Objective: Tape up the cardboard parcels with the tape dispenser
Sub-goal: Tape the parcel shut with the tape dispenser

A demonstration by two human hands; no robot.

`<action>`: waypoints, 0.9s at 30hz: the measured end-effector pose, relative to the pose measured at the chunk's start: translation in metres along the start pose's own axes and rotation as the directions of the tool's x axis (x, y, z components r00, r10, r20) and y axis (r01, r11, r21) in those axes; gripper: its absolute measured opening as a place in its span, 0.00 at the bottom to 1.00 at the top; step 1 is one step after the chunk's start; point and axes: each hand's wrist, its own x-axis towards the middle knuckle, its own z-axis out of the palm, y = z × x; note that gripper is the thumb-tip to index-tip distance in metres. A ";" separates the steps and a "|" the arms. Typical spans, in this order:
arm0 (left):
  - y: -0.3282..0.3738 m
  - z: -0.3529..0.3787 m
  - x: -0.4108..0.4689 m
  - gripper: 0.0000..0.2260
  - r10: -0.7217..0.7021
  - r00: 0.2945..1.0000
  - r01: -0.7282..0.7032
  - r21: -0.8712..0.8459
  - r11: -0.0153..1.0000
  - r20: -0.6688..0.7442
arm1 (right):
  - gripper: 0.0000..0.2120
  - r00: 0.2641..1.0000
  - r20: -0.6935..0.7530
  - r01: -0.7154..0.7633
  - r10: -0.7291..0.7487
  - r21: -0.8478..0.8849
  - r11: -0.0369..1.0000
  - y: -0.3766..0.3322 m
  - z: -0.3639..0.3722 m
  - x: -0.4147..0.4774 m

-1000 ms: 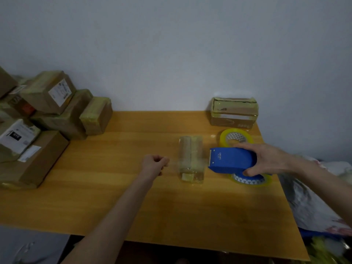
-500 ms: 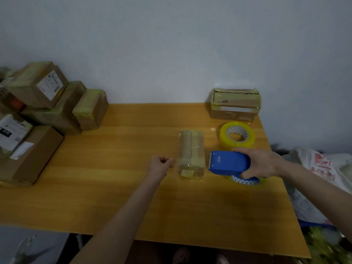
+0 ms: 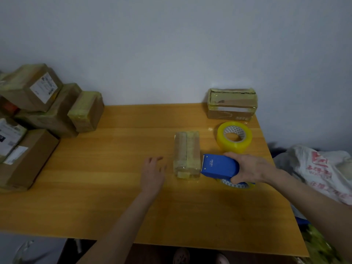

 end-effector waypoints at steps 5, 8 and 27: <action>0.038 0.012 -0.026 0.27 0.615 0.749 -0.661 0.217 0.719 0.246 | 0.39 0.998 -0.048 0.041 -0.042 -0.024 0.999 0.002 0.003 -0.003; 0.028 0.022 -0.025 0.29 0.482 0.752 -0.652 0.396 0.647 0.449 | 0.37 0.995 -0.069 0.076 -0.075 0.018 0.997 0.009 0.008 -0.006; 0.033 0.016 -0.019 0.31 0.460 0.741 -0.664 0.429 0.612 0.490 | 0.35 0.996 0.075 0.037 -0.043 0.071 0.997 0.024 -0.015 -0.027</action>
